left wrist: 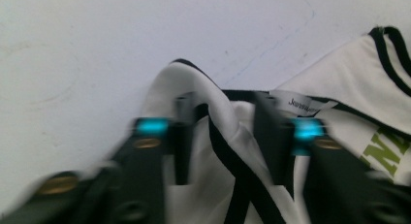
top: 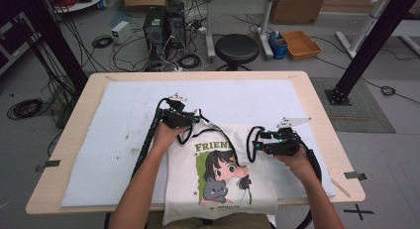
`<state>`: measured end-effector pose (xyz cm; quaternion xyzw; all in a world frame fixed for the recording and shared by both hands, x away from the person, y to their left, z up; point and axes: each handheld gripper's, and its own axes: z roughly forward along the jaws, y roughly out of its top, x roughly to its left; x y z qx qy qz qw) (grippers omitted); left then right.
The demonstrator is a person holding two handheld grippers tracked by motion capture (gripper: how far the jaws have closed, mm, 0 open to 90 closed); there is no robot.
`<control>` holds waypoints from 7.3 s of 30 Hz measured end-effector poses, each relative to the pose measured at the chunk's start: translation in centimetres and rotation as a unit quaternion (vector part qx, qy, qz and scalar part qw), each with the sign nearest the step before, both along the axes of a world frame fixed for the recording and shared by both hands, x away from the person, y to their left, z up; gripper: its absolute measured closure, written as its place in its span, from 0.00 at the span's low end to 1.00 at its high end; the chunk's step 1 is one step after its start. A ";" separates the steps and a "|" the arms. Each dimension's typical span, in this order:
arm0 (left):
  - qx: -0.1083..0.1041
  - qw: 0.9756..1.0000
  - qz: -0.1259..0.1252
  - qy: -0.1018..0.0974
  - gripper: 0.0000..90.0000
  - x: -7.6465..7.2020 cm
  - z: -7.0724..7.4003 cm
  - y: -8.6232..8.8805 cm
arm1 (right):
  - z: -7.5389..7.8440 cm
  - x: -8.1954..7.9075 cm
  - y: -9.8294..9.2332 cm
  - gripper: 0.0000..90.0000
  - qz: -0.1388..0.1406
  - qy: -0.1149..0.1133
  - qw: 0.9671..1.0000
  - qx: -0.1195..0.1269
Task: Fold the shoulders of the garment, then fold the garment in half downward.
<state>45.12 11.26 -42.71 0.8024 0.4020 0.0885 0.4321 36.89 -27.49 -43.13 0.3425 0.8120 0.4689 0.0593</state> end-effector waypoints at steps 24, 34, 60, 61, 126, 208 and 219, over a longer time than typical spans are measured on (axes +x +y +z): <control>-0.109 0.991 -0.068 -0.036 0.56 -13.1 1.8 7.2 | 0.2 -0.9 0.2 0.45 -0.002 0.004 1.000 -0.006; -0.030 0.996 -0.079 -0.024 0.56 -12.4 -1.0 2.9 | -0.8 -3.6 3.7 0.65 0.075 0.011 0.994 -0.076; -0.076 0.996 -0.027 -0.039 0.59 -12.7 0.1 6.1 | 2.8 -4.5 -0.8 0.69 0.006 -0.009 0.998 -0.055; -0.066 0.996 -0.005 -0.051 0.60 -11.9 0.2 6.0 | 2.1 -4.2 0.3 0.72 0.006 -0.015 0.998 -0.066; -0.097 0.989 0.007 -0.110 0.36 -12.5 -0.2 6.5 | 0.4 -3.1 0.3 0.26 -0.050 -0.065 0.994 -0.068; 0.028 0.999 0.023 -0.024 0.91 -5.6 -2.3 7.6 | -0.6 5.6 1.6 0.95 -0.059 0.037 0.987 -0.147; -0.142 0.981 0.126 -0.043 0.92 -3.9 -1.1 10.5 | 1.0 6.7 2.0 0.97 -0.148 -0.058 0.980 -0.120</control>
